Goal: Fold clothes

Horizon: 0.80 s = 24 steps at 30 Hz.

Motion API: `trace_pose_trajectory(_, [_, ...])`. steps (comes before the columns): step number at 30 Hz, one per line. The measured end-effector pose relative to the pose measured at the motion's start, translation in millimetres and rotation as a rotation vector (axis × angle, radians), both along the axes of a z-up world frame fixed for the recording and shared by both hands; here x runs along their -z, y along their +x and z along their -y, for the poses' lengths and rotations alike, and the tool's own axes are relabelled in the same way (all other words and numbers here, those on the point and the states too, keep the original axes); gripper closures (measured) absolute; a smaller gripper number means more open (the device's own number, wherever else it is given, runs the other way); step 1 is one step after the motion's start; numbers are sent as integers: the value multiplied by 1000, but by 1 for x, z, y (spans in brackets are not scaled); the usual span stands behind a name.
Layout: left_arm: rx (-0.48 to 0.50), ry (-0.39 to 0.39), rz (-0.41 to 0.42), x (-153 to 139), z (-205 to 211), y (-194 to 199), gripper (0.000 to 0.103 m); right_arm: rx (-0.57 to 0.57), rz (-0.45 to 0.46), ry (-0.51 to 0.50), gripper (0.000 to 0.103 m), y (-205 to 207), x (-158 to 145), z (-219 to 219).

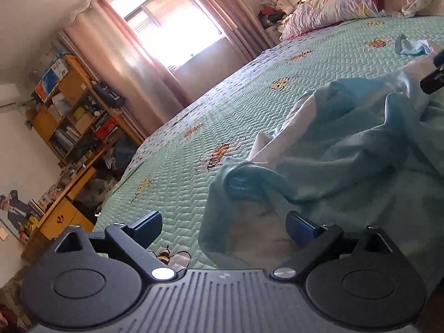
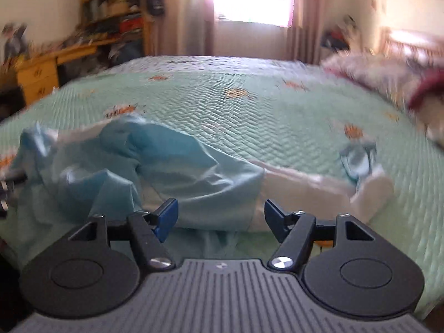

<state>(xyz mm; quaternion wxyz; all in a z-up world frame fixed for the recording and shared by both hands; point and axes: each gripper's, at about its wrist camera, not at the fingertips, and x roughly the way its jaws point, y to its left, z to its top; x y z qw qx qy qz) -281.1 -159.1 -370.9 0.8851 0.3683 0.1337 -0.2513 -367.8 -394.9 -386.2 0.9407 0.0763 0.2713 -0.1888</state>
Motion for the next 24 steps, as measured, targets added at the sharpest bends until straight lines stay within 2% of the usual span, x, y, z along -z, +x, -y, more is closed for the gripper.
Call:
trace_pose_trajectory(2, [3,-3,-7,0,-1,0,6,9,12,33,33,-2,-1,2])
trace_pose_trajectory(15, [-19,-31,-34,-3,-13,0,1,-58,9,4,33,-5,-2,-14])
trace_pose_trajectory(22, [-2,-19,-39,-2,-21,6,2,-109,25,-146,29,-10,-15,-21])
trace_pose_trajectory(24, [50,31,-5,2,-19,2,3,-140,12,-230,27,-10,-15,-22])
